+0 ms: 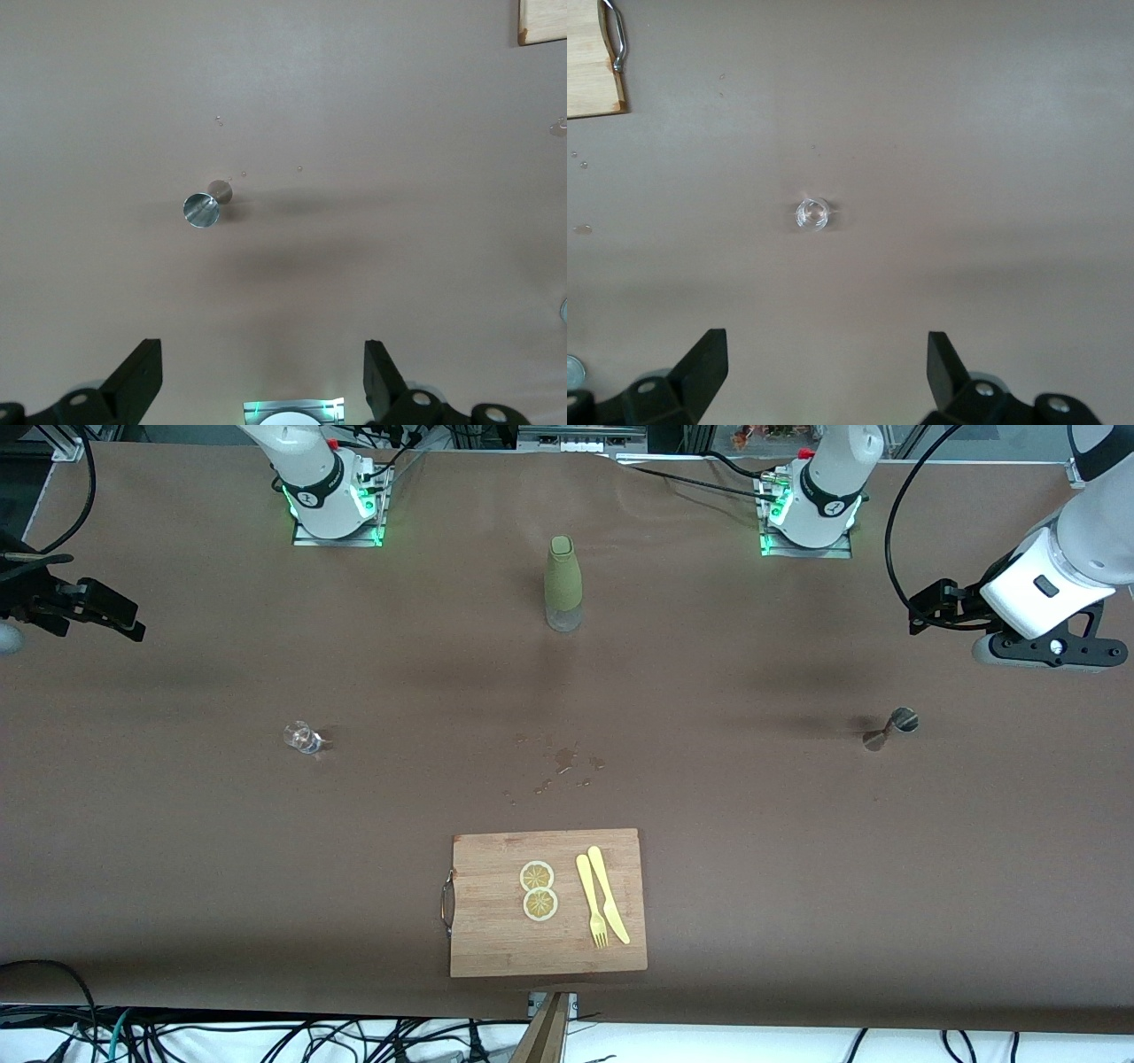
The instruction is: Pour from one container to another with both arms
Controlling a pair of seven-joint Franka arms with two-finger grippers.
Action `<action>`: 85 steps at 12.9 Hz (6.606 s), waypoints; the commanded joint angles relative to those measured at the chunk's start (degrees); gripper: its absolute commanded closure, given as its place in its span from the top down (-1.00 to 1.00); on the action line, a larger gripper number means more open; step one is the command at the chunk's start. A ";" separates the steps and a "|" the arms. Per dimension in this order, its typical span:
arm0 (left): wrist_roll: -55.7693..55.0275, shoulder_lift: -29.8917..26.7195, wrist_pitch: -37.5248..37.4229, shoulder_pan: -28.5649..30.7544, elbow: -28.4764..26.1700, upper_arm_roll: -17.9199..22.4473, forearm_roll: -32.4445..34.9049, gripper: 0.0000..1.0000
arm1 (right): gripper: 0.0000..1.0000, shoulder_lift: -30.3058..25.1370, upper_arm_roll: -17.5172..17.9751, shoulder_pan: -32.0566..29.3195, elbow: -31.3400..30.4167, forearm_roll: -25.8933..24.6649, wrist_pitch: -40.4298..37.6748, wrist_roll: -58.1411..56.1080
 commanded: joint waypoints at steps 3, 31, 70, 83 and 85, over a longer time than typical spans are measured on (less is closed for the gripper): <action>0.52 -0.36 0.05 0.05 -0.34 -0.21 1.90 1.00 | 1.00 -0.60 0.10 -0.16 0.31 0.87 -0.14 -0.53; 0.69 0.16 0.40 1.90 0.45 0.23 0.67 1.00 | 1.00 9.58 -1.04 -2.61 0.48 1.57 -1.02 -41.49; 127.42 37.24 10.25 44.96 -3.94 0.06 -40.46 1.00 | 1.00 47.56 -1.83 -15.54 -0.57 49.91 1.62 -134.38; 143.94 45.87 7.09 42.68 -6.22 -0.30 -51.72 1.00 | 1.00 46.52 -1.74 -15.71 -0.04 49.92 0.74 -130.78; 144.48 45.34 6.20 42.68 -8.33 -0.30 -51.89 1.00 | 1.00 45.11 -1.74 -15.80 -1.36 49.48 0.74 -130.86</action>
